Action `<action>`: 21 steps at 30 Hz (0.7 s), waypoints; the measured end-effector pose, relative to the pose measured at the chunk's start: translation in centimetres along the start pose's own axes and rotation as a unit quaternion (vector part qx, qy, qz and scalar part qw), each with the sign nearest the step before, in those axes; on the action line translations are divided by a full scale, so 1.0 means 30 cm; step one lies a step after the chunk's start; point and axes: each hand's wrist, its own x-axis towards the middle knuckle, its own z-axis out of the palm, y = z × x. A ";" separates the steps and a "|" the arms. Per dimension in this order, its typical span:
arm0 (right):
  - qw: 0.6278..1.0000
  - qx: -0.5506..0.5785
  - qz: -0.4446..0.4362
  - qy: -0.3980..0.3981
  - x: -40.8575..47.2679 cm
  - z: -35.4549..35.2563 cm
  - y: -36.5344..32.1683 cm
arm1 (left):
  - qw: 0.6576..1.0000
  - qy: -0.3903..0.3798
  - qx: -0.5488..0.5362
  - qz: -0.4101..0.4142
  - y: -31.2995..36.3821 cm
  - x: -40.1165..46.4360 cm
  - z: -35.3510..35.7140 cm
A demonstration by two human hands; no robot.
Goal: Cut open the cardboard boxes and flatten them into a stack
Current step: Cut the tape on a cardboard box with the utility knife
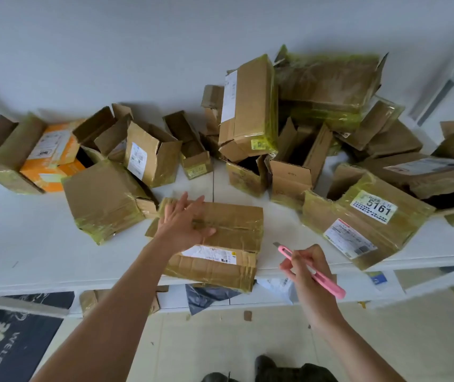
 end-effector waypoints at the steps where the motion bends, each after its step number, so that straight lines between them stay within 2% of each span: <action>1: 1.000 0.013 0.005 0.013 0.003 0.008 -0.005 | 0.999 0.023 0.031 -0.002 0.002 0.010 -0.011; 4: 0.999 0.035 -0.011 0.028 -0.003 0.025 -0.032 | 0.990 0.062 0.123 0.000 0.013 0.028 -0.032; 7: 0.998 0.047 -0.009 0.030 -0.009 0.042 -0.048 | 0.986 0.046 0.158 -0.004 0.006 0.046 -0.055; 12: 0.997 0.061 -0.025 0.036 -0.004 0.062 -0.051 | 0.978 0.063 0.149 -0.132 -0.012 0.003 -0.075; 15: 0.996 0.081 -0.023 0.021 -0.002 0.090 -0.060 | 0.969 0.076 0.156 -0.177 -0.037 -0.036 -0.058; 18: 0.995 0.097 -0.015 0.001 -0.003 0.128 -0.065 | 0.969 0.086 0.091 -0.213 -0.039 -0.060 -0.044; 21: 0.995 0.090 -0.017 -0.033 -0.012 0.166 -0.068 | 0.957 0.106 -0.068 -0.261 -0.016 -0.079 -0.032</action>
